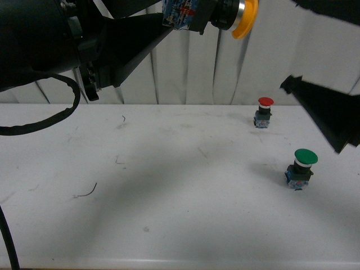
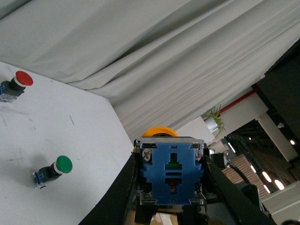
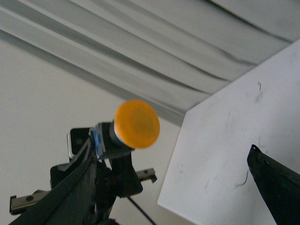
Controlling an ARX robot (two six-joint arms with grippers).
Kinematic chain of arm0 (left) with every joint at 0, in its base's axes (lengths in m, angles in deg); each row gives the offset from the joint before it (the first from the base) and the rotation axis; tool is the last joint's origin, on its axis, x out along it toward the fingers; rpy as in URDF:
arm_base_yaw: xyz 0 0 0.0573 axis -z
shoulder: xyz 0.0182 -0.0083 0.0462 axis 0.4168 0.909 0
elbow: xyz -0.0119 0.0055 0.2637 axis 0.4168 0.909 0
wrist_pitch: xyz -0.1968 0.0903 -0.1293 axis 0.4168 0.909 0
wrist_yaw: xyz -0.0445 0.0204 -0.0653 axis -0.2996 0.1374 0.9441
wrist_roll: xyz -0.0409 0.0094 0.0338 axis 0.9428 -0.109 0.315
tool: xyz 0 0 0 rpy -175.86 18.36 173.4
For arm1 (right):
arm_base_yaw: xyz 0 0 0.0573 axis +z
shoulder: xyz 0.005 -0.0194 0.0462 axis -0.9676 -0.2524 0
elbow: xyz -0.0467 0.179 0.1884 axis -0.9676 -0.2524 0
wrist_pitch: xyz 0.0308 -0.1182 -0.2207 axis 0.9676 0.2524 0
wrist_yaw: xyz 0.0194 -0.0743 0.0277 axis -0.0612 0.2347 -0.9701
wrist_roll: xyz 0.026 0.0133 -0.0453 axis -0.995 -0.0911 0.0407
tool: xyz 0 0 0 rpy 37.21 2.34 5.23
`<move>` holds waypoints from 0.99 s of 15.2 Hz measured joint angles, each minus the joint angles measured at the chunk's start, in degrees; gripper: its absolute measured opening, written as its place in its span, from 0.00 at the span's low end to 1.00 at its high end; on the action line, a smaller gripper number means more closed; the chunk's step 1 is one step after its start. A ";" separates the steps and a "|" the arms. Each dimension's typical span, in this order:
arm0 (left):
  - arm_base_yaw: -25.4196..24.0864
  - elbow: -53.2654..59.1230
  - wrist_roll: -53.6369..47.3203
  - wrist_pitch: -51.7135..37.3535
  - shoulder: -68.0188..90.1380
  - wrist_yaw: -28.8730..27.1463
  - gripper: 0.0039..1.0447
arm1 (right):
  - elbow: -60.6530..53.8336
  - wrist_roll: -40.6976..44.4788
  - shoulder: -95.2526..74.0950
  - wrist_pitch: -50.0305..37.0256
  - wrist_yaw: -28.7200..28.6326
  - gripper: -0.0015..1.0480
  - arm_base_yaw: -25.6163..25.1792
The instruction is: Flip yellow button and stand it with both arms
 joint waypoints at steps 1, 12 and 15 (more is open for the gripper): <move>-0.07 -0.02 -0.02 0.04 0.00 0.20 0.30 | -0.39 -2.49 -0.07 -0.02 -0.28 0.94 0.46; -0.59 -0.04 -0.04 0.28 -0.13 0.39 0.30 | 12.26 -13.88 -8.28 -0.28 0.44 0.94 6.56; -0.63 0.00 -0.07 0.52 -0.61 0.35 0.30 | 13.05 -14.75 -8.66 -0.28 -0.31 0.94 7.91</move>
